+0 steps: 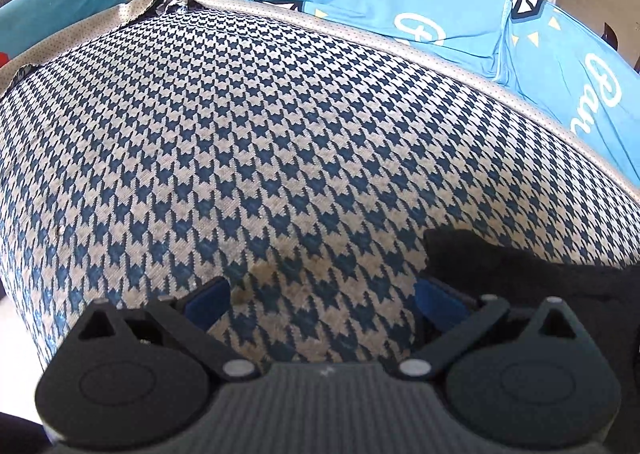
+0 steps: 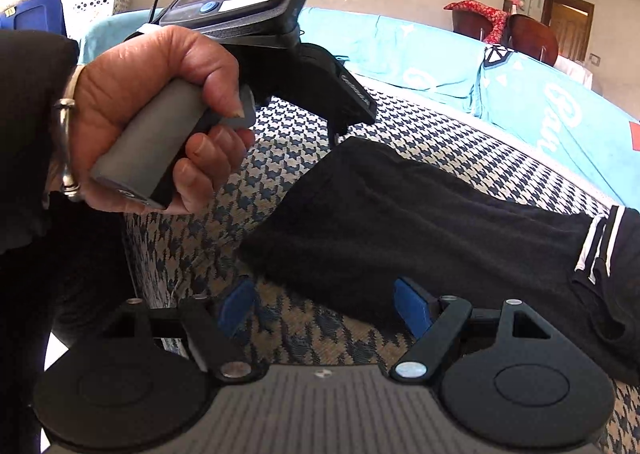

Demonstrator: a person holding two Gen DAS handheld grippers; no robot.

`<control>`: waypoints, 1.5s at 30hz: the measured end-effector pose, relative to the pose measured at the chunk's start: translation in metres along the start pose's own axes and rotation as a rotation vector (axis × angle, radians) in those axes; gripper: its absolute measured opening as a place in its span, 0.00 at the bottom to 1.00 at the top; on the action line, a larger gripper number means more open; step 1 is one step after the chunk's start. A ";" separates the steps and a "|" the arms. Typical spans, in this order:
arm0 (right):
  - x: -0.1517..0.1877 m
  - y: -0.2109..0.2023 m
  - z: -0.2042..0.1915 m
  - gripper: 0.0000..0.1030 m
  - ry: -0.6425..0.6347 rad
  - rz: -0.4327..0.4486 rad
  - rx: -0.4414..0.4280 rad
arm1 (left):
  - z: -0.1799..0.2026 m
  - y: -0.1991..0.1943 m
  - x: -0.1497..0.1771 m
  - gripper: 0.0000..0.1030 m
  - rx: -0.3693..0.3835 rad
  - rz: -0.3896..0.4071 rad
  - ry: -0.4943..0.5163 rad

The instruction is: Fold clothes

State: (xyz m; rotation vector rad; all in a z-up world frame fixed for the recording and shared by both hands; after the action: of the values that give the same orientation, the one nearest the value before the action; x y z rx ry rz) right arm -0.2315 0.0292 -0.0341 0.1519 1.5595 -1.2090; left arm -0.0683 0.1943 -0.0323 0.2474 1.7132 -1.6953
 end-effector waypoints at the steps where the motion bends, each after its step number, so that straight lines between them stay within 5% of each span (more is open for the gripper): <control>1: 0.000 0.001 -0.002 0.75 -0.014 0.001 0.002 | 0.002 -0.001 0.001 1.00 0.006 -0.001 0.001; 11: -0.006 0.017 -0.007 0.68 -0.083 0.035 0.035 | 0.009 -0.009 0.010 1.00 0.118 -0.069 0.012; 14: -0.009 0.021 -0.007 0.51 -0.087 0.044 0.035 | 0.011 -0.013 0.011 1.00 0.151 -0.091 0.008; 16: -0.011 0.022 -0.007 0.27 -0.088 0.046 0.038 | 0.011 -0.015 0.011 1.00 0.175 -0.107 0.000; 19: -0.015 0.021 0.008 0.14 0.007 0.042 0.033 | 0.006 -0.014 0.007 1.00 0.226 -0.140 -0.012; 24: -0.020 0.014 0.056 0.13 0.344 0.045 -0.063 | 0.003 -0.020 0.008 1.00 0.337 -0.190 -0.029; 29: -0.019 0.005 0.084 0.13 0.493 0.074 -0.091 | 0.021 -0.032 0.024 1.00 0.482 -0.277 -0.039; 41: -0.011 0.015 0.058 0.13 0.318 0.032 -0.048 | 0.047 -0.030 0.037 0.94 0.618 -0.319 -0.027; 45: -0.008 0.021 0.046 0.28 0.228 0.023 -0.026 | 0.047 -0.028 0.036 0.94 0.614 -0.307 -0.038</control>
State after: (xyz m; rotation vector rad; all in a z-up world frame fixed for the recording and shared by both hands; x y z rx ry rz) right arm -0.1844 0.0087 -0.0345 0.2982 1.7654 -1.1847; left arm -0.0950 0.1350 -0.0265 0.2333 1.2022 -2.4129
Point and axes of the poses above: each gripper's, at about its wrist camera, not at the fingertips, and y roughly the way its jaws point, z to its right, x to its underside, the point moved 5 cm from there along y, roughly the way its jaws point, and after that the axes turned 2 degrees about y, right-handed, at the moved point
